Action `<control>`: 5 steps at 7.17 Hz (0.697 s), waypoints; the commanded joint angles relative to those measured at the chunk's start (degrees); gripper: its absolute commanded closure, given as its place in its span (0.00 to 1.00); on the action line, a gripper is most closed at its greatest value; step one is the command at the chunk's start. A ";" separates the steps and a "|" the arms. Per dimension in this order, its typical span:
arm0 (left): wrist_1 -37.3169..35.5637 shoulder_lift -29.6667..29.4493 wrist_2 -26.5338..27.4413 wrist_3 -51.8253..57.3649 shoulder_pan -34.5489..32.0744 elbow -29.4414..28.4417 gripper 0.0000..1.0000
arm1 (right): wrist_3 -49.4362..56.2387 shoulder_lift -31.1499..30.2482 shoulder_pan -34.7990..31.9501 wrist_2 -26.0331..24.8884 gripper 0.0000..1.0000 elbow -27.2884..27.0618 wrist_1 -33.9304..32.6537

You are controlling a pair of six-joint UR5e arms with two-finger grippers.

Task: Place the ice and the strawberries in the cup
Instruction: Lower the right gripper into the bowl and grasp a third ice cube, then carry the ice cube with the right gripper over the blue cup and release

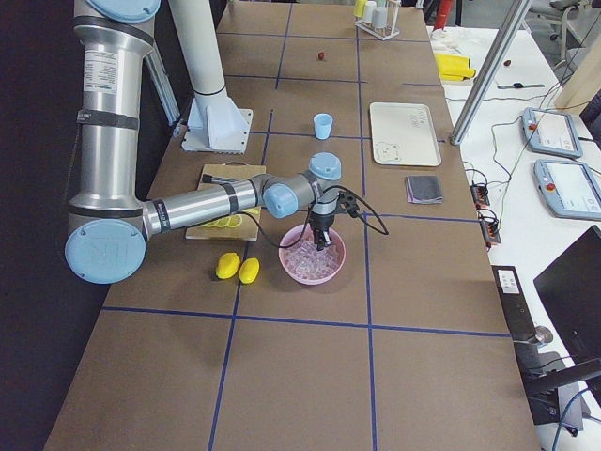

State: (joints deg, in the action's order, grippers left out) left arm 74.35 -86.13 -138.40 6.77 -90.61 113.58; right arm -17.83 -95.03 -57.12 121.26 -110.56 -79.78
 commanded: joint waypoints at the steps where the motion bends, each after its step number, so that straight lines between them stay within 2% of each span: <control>1: 0.00 0.00 -0.12 -0.09 0.00 0.24 0.00 | -11.44 7.78 0.08 1.77 1.00 -7.81 -8.85; 2: 0.00 0.00 -0.12 -0.09 0.00 0.24 0.00 | -23.71 16.46 3.21 3.96 1.00 -7.83 -12.38; 3: 0.00 0.00 -0.12 -0.09 0.00 0.24 0.00 | -34.27 24.55 8.55 3.54 1.00 -7.22 -14.68; 5: 0.00 0.00 -0.12 -0.09 0.00 0.15 0.00 | -51.53 36.53 15.35 0.57 1.00 -2.50 -15.14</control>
State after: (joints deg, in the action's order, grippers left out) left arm 74.36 -86.13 -138.48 6.68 -90.61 113.80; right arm -58.79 -66.17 -45.81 123.50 -115.89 -94.41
